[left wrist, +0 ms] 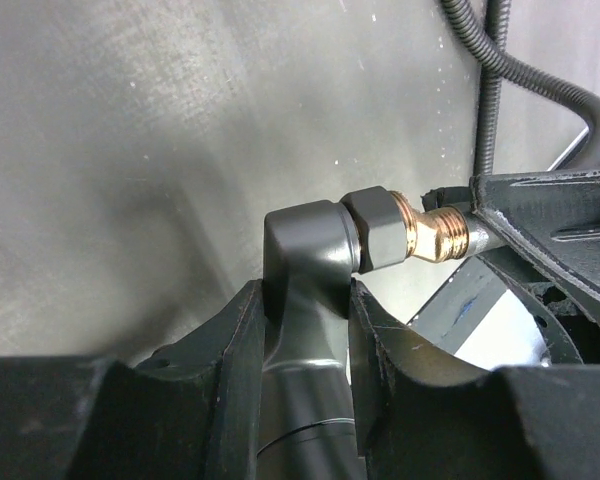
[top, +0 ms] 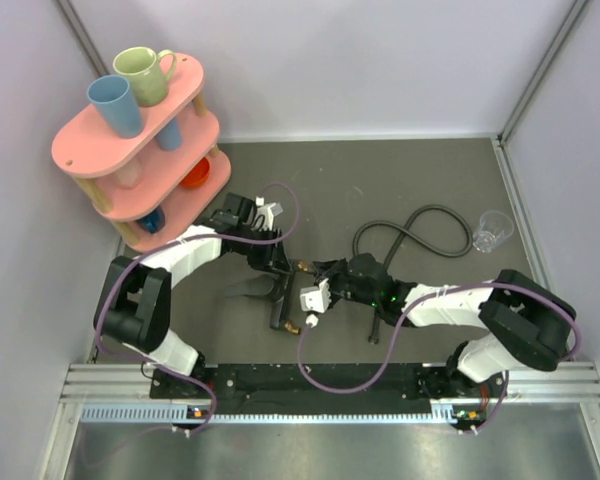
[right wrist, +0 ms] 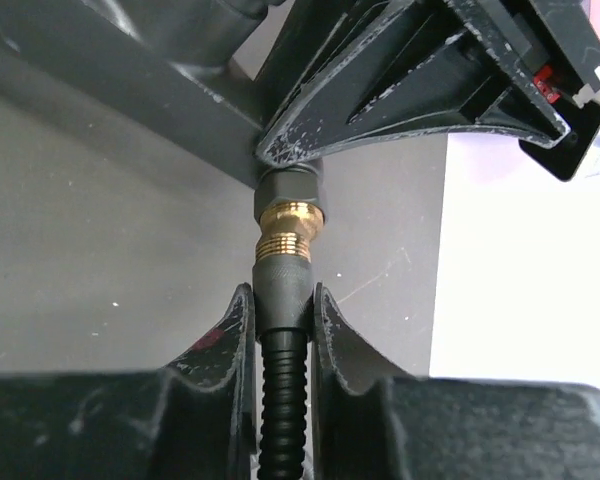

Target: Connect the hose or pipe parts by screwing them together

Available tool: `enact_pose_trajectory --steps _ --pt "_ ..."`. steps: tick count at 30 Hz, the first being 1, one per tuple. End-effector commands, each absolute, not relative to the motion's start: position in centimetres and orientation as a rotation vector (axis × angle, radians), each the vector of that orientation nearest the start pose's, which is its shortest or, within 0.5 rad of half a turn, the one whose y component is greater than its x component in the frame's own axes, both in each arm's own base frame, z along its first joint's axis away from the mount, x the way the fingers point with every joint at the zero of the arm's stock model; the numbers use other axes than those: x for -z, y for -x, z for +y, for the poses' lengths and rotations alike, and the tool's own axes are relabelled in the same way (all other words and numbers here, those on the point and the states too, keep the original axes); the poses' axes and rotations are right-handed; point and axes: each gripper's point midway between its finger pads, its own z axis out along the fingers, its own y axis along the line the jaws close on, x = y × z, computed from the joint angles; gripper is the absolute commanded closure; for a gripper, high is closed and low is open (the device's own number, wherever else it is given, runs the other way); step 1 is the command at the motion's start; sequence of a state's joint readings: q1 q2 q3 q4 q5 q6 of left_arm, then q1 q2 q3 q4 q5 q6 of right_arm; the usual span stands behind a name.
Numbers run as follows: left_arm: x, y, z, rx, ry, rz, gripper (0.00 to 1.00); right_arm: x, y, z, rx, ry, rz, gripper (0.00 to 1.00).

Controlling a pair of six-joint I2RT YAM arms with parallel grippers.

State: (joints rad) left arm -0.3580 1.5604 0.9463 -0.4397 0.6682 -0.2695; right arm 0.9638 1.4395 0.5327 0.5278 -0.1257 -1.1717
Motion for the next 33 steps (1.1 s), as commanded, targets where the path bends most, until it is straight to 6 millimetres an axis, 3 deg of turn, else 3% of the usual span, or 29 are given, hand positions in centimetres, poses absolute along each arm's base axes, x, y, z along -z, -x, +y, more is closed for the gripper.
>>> enact_pose_trajectory --steps 1,3,7,10,14,23,32,33 --pt "-11.5 -25.2 -23.9 1.283 -0.385 2.576 1.00 -14.0 -25.2 35.6 -0.036 1.624 0.810 1.00" --pt "-11.8 -24.9 -24.2 1.327 -0.359 2.569 1.00 -14.1 -25.3 36.2 -0.084 1.610 0.842 1.00" --pt "-12.5 -24.9 -25.2 1.345 -0.374 2.471 1.00 -15.3 -26.5 37.0 -0.300 1.447 1.092 1.00" --pt "-12.0 -24.5 -25.8 1.356 -0.359 2.439 1.00 -17.0 -27.3 37.4 -0.450 1.318 1.152 1.00" --pt "-11.1 -23.7 -26.3 1.321 -0.368 2.447 1.00 -17.3 -28.8 37.0 -0.529 1.207 1.257 1.00" --pt "-10.2 -23.4 -26.5 1.228 -0.389 2.397 1.00 -16.0 -28.5 37.0 -0.833 1.132 1.410 1.00" --pt "-12.0 -24.3 -26.1 1.145 -0.433 2.208 1.00 -14.8 -27.3 36.8 -1.139 1.063 1.549 1.00" --pt "-12.5 -24.3 -26.1 1.131 -0.446 2.182 1.00 -14.0 -27.1 36.9 -1.183 1.066 1.584 1.00"
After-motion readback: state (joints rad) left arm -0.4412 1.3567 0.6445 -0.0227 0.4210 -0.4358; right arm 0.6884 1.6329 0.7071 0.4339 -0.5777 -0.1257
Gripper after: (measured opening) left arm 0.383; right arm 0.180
